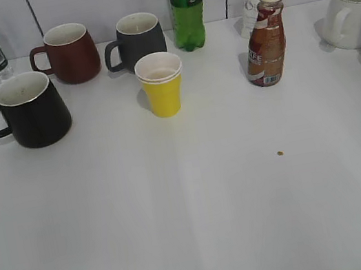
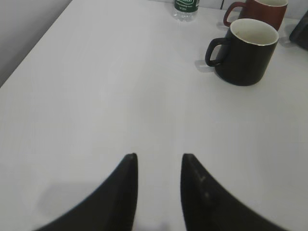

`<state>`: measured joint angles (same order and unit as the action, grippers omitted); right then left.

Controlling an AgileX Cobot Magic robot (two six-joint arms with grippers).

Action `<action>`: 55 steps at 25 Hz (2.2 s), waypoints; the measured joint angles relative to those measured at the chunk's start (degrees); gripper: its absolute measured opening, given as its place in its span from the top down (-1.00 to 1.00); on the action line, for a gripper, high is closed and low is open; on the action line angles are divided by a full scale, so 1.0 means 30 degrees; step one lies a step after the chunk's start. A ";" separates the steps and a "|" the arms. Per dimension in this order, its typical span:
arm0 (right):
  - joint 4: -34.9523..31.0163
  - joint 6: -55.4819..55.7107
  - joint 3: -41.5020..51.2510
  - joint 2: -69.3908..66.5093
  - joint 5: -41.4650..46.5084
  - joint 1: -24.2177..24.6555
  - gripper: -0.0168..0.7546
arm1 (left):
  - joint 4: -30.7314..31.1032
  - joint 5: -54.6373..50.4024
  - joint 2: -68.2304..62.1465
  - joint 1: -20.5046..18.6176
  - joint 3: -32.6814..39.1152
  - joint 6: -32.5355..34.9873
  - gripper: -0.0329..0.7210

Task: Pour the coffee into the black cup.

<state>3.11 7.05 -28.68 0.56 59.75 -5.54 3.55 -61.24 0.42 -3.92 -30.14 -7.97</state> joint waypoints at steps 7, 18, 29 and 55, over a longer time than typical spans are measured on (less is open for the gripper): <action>0.0000 0.0000 0.0000 0.0000 0.0000 0.0000 -0.52 | 0.0000 0.0000 0.0000 0.0000 0.0000 0.0000 0.28; 0.0000 0.0000 0.0000 0.0000 0.0000 0.0000 -0.52 | 0.0000 0.0000 0.0000 0.0000 0.0000 0.0000 0.28; 0.0000 0.0000 0.0000 0.0000 0.0000 0.0000 -0.52 | 0.0082 0.0959 -0.0766 0.0000 -0.0260 0.0000 -0.06; 0.0000 0.0000 0.0000 0.0000 0.0000 0.0000 -0.52 | 0.1017 2.8485 -1.5808 0.0724 0.3789 0.1735 -0.30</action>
<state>3.11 7.05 -28.68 0.56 59.75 -5.54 6.60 24.21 -47.01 -1.75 -18.78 -2.76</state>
